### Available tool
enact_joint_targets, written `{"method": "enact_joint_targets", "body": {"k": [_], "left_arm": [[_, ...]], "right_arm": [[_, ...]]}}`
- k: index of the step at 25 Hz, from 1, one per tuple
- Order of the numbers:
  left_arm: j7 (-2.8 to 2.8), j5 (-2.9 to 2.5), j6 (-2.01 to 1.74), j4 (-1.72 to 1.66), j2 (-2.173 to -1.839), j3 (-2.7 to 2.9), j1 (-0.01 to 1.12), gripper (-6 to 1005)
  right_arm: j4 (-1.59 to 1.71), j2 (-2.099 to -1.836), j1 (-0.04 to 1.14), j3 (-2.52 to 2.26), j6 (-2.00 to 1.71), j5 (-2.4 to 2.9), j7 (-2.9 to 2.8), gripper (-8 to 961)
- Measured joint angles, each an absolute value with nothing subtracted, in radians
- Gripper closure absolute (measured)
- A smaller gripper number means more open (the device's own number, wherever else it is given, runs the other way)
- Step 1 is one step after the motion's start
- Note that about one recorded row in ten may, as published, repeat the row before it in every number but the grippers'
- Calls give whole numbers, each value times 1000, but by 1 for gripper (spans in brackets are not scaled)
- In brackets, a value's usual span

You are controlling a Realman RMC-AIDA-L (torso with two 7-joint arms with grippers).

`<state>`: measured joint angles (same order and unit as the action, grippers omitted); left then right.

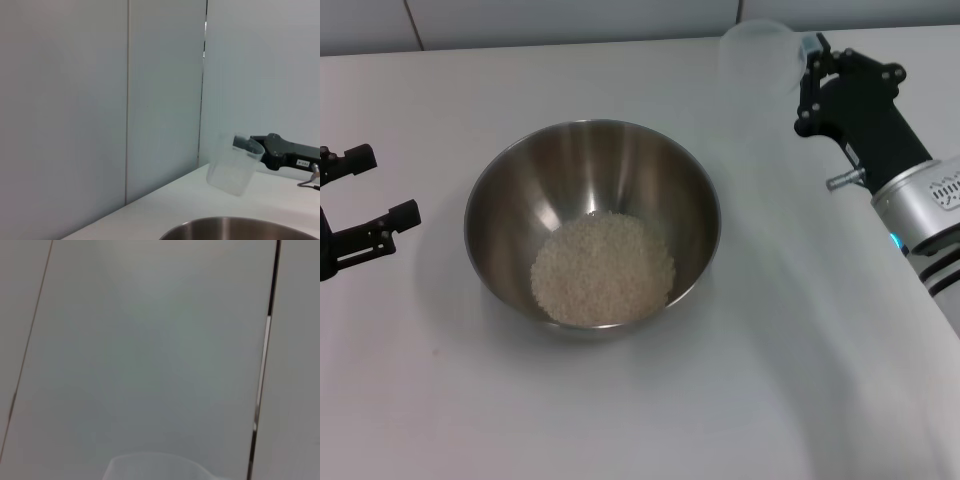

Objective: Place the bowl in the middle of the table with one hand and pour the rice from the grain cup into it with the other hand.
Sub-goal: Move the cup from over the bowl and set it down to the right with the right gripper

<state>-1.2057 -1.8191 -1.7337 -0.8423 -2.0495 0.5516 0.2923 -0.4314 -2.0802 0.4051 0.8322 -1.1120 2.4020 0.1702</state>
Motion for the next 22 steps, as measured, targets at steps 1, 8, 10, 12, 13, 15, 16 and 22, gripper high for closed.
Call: {"method": "enact_joint_targets", "body": {"k": [1,8,10,12,13,15,16,22], "left_arm": [[-1206,-1819,-1733,-842,-2049,552,293,153],[-1206,-1820,-1731,-842,-2049,552,298,153],[-1206,-1820,-1731,-842,-2049,551,300,153],[-1206,-1822,-1730,-842,-2050,551,303,153],[-1206,-1822,-1730,-842,-2050,551,304,153],[-1206,-1822,-1729,-842,-2050,551,304,153],[-1206,-1822,-1729,-842,-2050,551,305,153],[-1206,-1825,-1728,-842,-2050,551,307,153]], "right_arm": [[-423,-2082,405,830,-1110,2402,164,947],[-366,-2080,398,771,-1105,2403,-5,946],[-336,-2080,404,765,-1104,2403,-50,946],[-309,-2080,407,764,-1098,2403,-76,946],[-301,-2080,408,764,-1090,2404,-85,946],[-294,-2080,410,767,-1060,2404,-98,946],[-292,-2080,410,769,-1046,2404,-100,946],[-265,-2079,410,735,-1019,2405,-101,947]]}}
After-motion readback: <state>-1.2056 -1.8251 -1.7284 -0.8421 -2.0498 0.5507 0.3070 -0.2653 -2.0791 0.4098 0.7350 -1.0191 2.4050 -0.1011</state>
